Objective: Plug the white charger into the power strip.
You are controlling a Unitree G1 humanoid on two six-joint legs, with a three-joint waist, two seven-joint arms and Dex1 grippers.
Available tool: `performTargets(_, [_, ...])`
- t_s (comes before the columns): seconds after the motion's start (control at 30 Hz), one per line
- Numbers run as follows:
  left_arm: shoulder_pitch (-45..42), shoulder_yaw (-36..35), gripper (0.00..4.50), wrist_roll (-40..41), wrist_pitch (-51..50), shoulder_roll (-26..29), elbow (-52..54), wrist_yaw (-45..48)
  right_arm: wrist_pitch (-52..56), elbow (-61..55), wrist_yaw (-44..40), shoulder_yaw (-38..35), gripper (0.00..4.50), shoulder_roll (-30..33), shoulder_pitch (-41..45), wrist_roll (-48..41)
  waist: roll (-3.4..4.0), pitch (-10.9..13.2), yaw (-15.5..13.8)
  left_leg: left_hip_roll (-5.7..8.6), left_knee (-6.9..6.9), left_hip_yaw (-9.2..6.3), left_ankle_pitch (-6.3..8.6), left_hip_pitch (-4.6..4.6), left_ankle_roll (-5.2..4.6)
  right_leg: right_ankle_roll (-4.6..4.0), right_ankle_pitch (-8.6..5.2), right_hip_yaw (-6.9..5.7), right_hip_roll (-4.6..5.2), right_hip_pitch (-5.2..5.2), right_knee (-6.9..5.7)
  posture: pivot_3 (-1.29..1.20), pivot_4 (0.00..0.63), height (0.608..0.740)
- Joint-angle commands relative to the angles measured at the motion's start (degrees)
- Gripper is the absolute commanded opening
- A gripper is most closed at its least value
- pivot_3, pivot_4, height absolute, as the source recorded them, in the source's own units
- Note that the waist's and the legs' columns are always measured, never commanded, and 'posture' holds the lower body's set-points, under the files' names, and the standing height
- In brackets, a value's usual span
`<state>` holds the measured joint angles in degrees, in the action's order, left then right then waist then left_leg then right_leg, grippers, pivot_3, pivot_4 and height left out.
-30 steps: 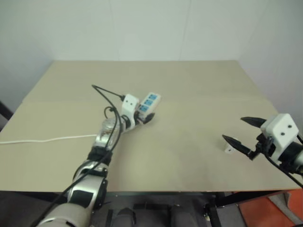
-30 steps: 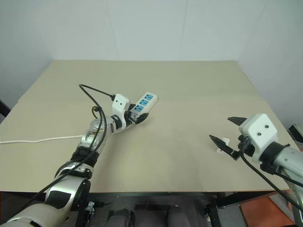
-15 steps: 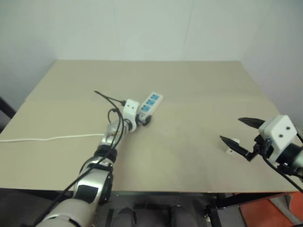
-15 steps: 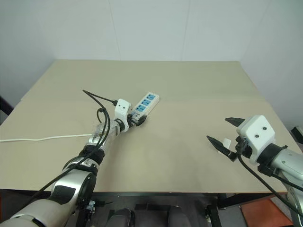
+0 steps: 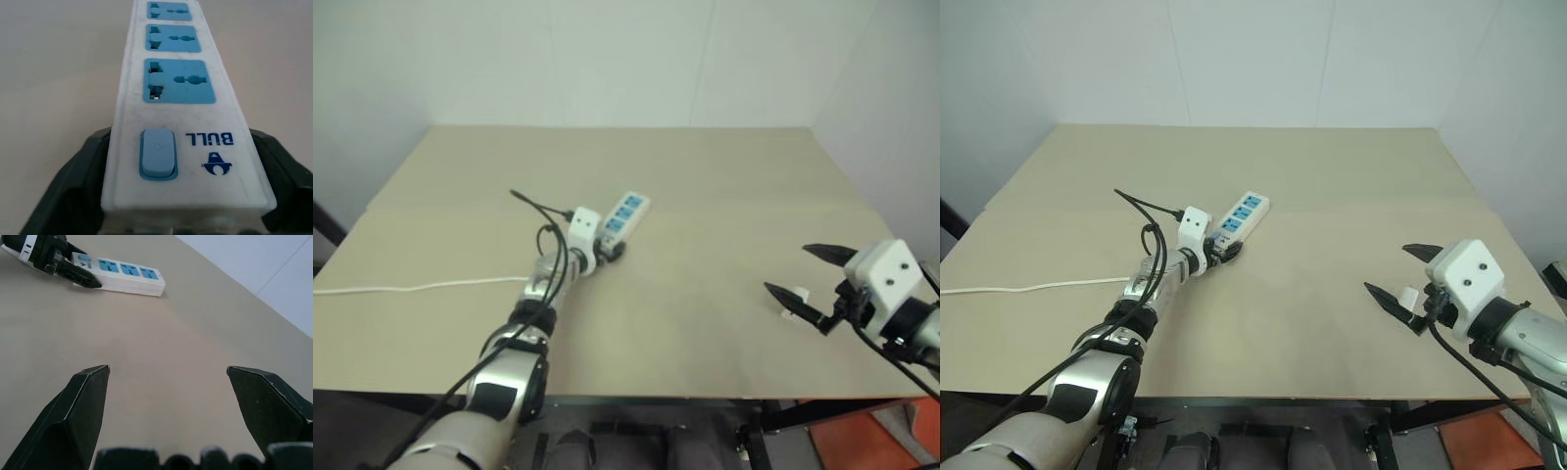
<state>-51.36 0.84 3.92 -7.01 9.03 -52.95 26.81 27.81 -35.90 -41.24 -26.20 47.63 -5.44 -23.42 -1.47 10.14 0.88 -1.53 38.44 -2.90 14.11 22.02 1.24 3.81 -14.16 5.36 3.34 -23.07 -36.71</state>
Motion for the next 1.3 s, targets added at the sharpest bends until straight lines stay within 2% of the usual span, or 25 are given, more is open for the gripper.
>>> performTargets(0.03, [0.9,1.2,3.33,-1.0,-1.5,-0.9,-1.6,1.9,-0.4,-1.9,0.6,-0.8,4.50,0.0,0.9,-0.6,0.00,0.0,0.0,0.00,0.00,0.00,0.00,-0.01,0.00,0.00,0.00,0.00,0.00,0.00,0.00,0.00,0.150,0.740])
performTargets(0.23, [2.7,3.3,3.33,-1.4,2.3,0.6,2.4,9.8,-0.7,-1.4,0.8,-0.4,4.50,0.0,1.4,-0.6,0.00,0.0,0.0,0.00,0.00,0.00,0.00,0.02,0.00,0.00,0.00,0.00,0.00,0.00,0.01,0.00,0.150,0.740])
performTargets(0.5, [9.0,8.6,3.33,5.8,5.4,10.2,23.0,43.2,-1.4,-0.5,-0.1,-0.7,4.50,0.4,1.2,-0.4,0.02,0.0,-0.1,0.00,-0.02,0.00,0.00,0.12,0.01,-0.24,0.12,-0.01,0.01,-0.10,0.01,0.00,0.150,0.740])
performTargets(0.67, [11.4,10.0,3.33,9.6,4.4,15.2,30.4,55.7,-2.1,0.1,-0.8,-0.6,4.50,0.7,1.5,-0.1,0.02,0.0,0.1,-0.03,-0.01,0.01,0.00,0.15,0.01,-0.24,0.11,-0.01,0.00,-0.14,0.00,0.00,0.150,0.740])
performTargets(0.8, [13.7,11.7,3.33,8.6,5.8,16.9,32.7,58.6,-2.7,0.4,-1.3,-0.1,4.50,0.7,1.7,0.1,0.03,0.0,0.2,-0.04,-0.01,0.01,0.00,0.13,0.00,-0.18,0.07,0.00,0.00,-0.12,0.00,0.00,0.150,0.740])
performTargets(1.0, [14.5,13.0,3.33,5.3,7.0,16.2,30.8,55.0,-4.1,1.7,-3.7,0.5,4.50,2.1,1.6,0.6,0.02,0.0,0.2,-0.05,0.03,0.00,-0.01,0.14,-0.01,-0.12,0.04,0.00,-0.01,-0.13,-0.01,0.00,0.150,0.740])
performTargets(1.3, [15.3,14.0,3.33,1.9,11.0,14.9,25.5,50.7,-14.5,8.1,-15.3,2.4,4.50,12.1,0.4,7.1,0.02,0.0,0.1,-0.05,0.06,0.02,-0.01,0.13,-0.01,-0.04,-0.01,-0.01,0.00,-0.11,0.01,0.00,0.150,0.740])
